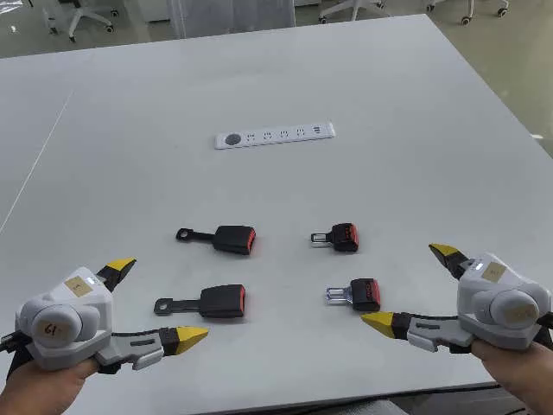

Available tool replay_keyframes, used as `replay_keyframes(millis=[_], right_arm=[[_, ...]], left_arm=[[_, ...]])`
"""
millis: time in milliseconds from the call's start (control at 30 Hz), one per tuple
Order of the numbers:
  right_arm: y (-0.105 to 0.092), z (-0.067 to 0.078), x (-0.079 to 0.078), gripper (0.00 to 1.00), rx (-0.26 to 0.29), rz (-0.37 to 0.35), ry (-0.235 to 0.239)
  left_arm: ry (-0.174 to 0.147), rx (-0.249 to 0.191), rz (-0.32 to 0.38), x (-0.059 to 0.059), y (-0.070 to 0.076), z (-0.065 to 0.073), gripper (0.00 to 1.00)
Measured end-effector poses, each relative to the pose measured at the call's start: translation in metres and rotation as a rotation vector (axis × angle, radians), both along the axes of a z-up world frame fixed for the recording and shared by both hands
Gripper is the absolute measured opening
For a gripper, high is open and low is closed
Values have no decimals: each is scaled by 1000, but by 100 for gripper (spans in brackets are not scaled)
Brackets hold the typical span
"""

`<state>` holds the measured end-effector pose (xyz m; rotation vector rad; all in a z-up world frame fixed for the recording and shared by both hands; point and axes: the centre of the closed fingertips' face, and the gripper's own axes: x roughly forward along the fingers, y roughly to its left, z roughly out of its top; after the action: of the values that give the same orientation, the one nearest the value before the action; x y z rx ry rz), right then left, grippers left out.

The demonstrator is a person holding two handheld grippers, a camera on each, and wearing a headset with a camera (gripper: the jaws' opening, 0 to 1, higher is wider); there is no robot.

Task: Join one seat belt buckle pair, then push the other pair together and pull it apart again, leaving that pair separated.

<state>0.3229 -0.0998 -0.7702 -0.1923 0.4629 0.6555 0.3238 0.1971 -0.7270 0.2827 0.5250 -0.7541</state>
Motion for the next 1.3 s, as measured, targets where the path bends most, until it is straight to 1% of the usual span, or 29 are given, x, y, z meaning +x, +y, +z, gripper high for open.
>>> replay_keyframes(millis=[67, 133, 200, 233, 300, 333, 400, 467, 600, 667, 967, 1300], right_arm=[[-2, 0, 1, 100, 3, -5, -2], [-3, 1, 2, 100, 3, -9, -2], [-5, 2, 1, 100, 2, -10, -4], [-5, 2, 1, 100, 1, -9, -4], [-6, 1, 0, 100, -5, -10, -2], [-7, 1, 0, 100, -4, -11, 0], [-7, 2, 0, 100, -8, -8, -3], [-7, 1, -1, 100, -11, -5, -2], [-7, 2, -2, 100, -9, -7, 1], [-5, 3, -3, 100, -11, -3, -1], [2, 4, -7, 100, -17, 24, -2], [7, 7, -6, 100, -24, 52, -10]], left_arm=[[3, -8, -1, -1, 0, 1, 100], [7, 2, -11, -2, 0, 1, 100], [-1, 24, -39, -4, -1, 1, 100], [1, 30, -46, -4, -2, 1, 100], [9, 36, -59, -6, -2, 1, 100], [5, 36, -71, -6, -3, 2, 100], [9, 46, -74, -6, -2, 2, 100], [10, 31, -76, -6, -4, 4, 100], [9, 33, -77, -7, -4, 5, 100], [10, 21, -70, -7, -4, 6, 100], [17, 17, -71, -11, -5, 5, 100], [14, 16, -74, -12, -5, 7, 100]])
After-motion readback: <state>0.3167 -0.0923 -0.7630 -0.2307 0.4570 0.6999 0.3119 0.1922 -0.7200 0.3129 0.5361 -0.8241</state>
